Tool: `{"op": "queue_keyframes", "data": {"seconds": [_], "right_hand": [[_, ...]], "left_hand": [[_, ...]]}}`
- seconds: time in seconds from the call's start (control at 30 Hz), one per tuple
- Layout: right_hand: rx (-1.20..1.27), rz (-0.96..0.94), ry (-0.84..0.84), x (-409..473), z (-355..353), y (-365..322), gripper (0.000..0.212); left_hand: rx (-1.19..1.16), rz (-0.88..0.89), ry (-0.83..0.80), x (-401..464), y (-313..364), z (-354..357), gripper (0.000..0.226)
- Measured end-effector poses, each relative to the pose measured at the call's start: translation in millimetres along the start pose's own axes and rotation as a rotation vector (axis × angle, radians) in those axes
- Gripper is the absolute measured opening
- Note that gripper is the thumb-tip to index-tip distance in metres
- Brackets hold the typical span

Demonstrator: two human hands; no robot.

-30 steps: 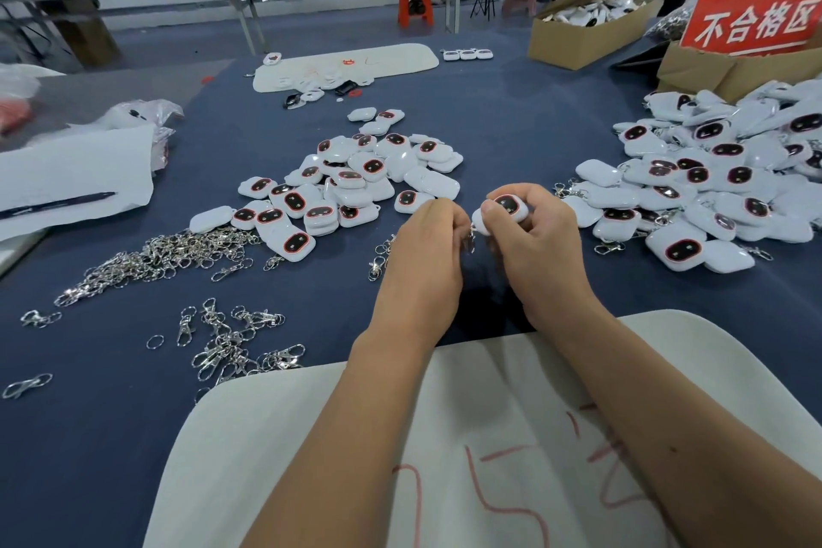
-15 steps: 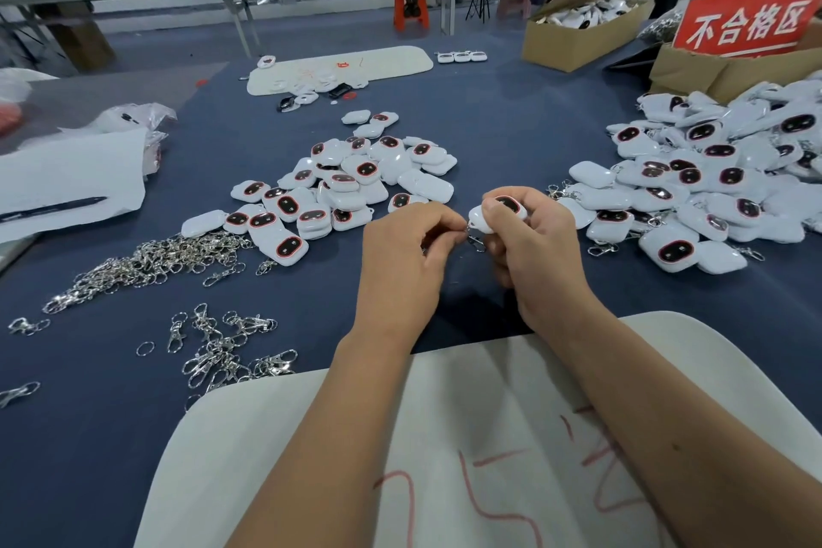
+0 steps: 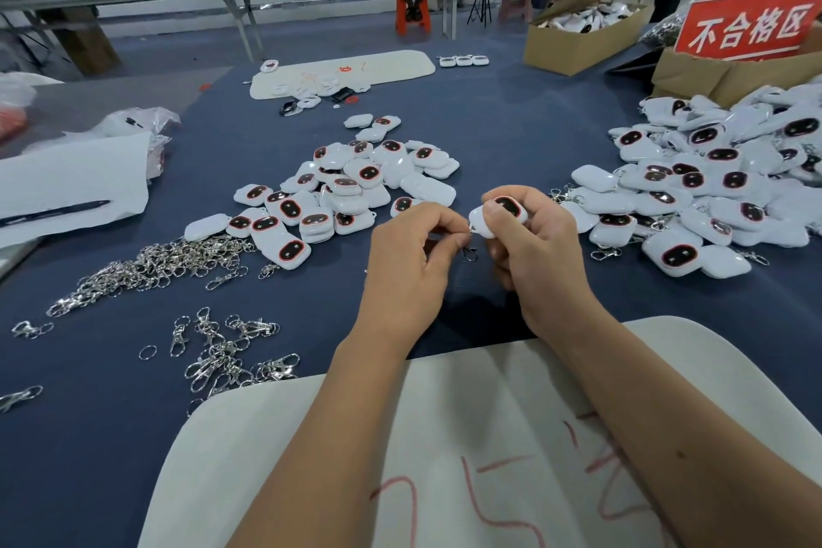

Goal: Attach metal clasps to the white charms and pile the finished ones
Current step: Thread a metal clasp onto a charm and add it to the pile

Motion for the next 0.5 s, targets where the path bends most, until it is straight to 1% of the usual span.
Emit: {"op": "queue_keyframes", "data": {"seconds": [0.17,0.3,0.5], "right_hand": [[-0.018,-0.035,-0.025,-0.4,1.1,0.6,0.006],[-0.027,-0.056,-0.013,0.1,0.2,1.7,0.006],[-0.069,-0.107,0.033,0.8,-2.7,3.4,0.009]], "left_hand": [[-0.026,-0.033,0.013,1.7,-2.8,-3.2,0.013],[0.012,-0.042,-0.008,1.2,-4.4,-3.4,0.014],[0.145,0.058,-0.018,-0.3,1.4,-0.3,0.013]]}}
Point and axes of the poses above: each hand's wrist, its own x-axis towards the middle knuckle, its own z-axis out of the palm, y = z × x, the point moved 4 cm from there along x, towards the middle knuckle, and after that the axes turned 13 degrees about y, right-handed, at the moved point
